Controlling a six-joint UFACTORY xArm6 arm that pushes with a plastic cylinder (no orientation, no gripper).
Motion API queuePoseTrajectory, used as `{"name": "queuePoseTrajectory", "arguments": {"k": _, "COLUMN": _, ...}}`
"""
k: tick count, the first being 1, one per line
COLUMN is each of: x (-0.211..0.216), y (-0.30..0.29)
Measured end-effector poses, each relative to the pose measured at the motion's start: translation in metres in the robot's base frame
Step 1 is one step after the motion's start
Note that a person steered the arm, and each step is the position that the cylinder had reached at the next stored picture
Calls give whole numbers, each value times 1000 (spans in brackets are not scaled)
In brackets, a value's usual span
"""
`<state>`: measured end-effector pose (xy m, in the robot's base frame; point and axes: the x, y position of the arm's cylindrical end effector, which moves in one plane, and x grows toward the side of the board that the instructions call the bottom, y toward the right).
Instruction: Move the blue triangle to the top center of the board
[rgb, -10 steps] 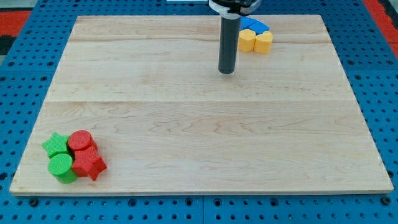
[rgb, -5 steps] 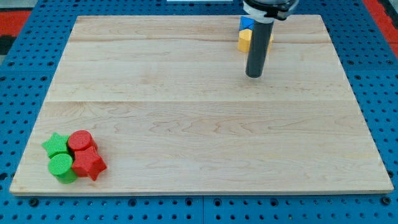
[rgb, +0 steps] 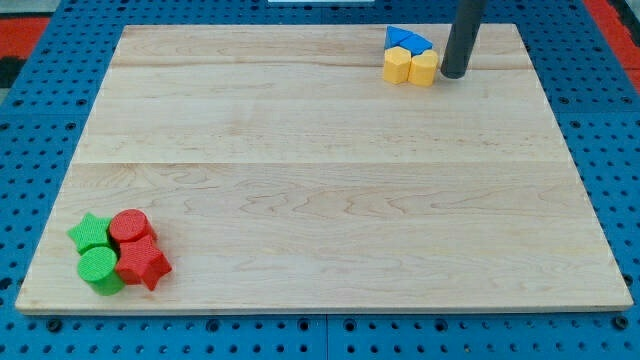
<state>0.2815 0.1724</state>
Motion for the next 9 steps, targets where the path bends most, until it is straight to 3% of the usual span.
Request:
{"name": "queuePoseTrajectory", "arguments": {"k": 1, "x": -23, "y": 4}}
{"name": "queuePoseTrajectory", "arguments": {"k": 3, "x": -47, "y": -77}}
{"name": "queuePoseTrajectory", "arguments": {"k": 4, "x": -69, "y": -74}}
{"name": "queuePoseTrajectory", "arguments": {"k": 5, "x": -81, "y": -23}}
{"name": "queuePoseTrajectory", "arguments": {"k": 6, "x": -90, "y": -13}}
{"name": "queuePoseTrajectory", "arguments": {"k": 7, "x": -90, "y": -30}}
{"name": "queuePoseTrajectory", "arguments": {"k": 8, "x": -89, "y": -97}}
{"name": "queuePoseTrajectory", "arguments": {"k": 9, "x": -89, "y": -112}}
